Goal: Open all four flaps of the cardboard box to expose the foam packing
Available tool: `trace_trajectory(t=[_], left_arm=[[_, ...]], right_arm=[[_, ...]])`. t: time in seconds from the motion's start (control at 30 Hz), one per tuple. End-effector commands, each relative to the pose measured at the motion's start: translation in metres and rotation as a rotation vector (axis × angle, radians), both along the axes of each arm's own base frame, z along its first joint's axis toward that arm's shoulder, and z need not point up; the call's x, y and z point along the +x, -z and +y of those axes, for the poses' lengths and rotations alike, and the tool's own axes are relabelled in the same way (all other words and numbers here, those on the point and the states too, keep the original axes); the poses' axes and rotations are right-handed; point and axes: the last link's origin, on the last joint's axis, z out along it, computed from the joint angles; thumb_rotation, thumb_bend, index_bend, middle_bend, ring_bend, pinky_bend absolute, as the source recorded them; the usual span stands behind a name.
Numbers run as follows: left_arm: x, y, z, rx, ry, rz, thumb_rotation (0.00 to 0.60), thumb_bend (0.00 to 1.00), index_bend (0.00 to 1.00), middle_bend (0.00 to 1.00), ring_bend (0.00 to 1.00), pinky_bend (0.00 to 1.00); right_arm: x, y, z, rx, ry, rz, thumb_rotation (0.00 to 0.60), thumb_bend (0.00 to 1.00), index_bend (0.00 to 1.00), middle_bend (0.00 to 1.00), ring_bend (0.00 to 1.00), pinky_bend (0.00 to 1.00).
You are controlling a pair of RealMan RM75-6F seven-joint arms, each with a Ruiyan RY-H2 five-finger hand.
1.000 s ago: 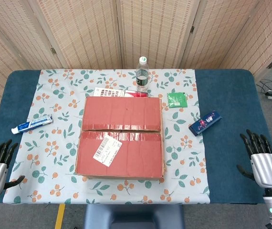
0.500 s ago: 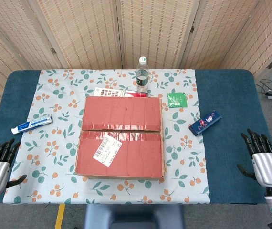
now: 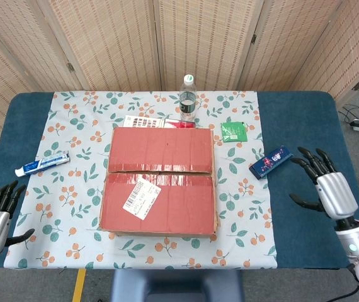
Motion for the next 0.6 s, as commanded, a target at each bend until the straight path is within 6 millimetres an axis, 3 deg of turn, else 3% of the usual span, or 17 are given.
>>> trace_trajectory(t=[0.03,0.27,0.6], left_arm=[[-0.003,-0.005,0.000,0.009,-0.007,-0.013,0.600,0.15,0.00,0.00,0.00,0.00],[-0.010,-0.018,0.000,0.035,-0.032,-0.056,0.600,0.16,0.00,0.00,0.00,0.00],[-0.016,-0.028,-0.002,0.053,-0.046,-0.092,0.600,0.18,0.00,0.00,0.00,0.00]], right_arm=[[0.023,0.006,-0.027,0.073,-0.014,-0.065,0.600,0.25,0.22,0.15,0.19,0.07],[0.058,0.034,-0.061,0.150,-0.055,-0.154,0.600,0.25,0.27,0.20,0.24,0.15],[0.096,0.068,-0.089,0.179,-0.146,-0.225,0.600,0.25,0.28,0.21,0.25,0.14]])
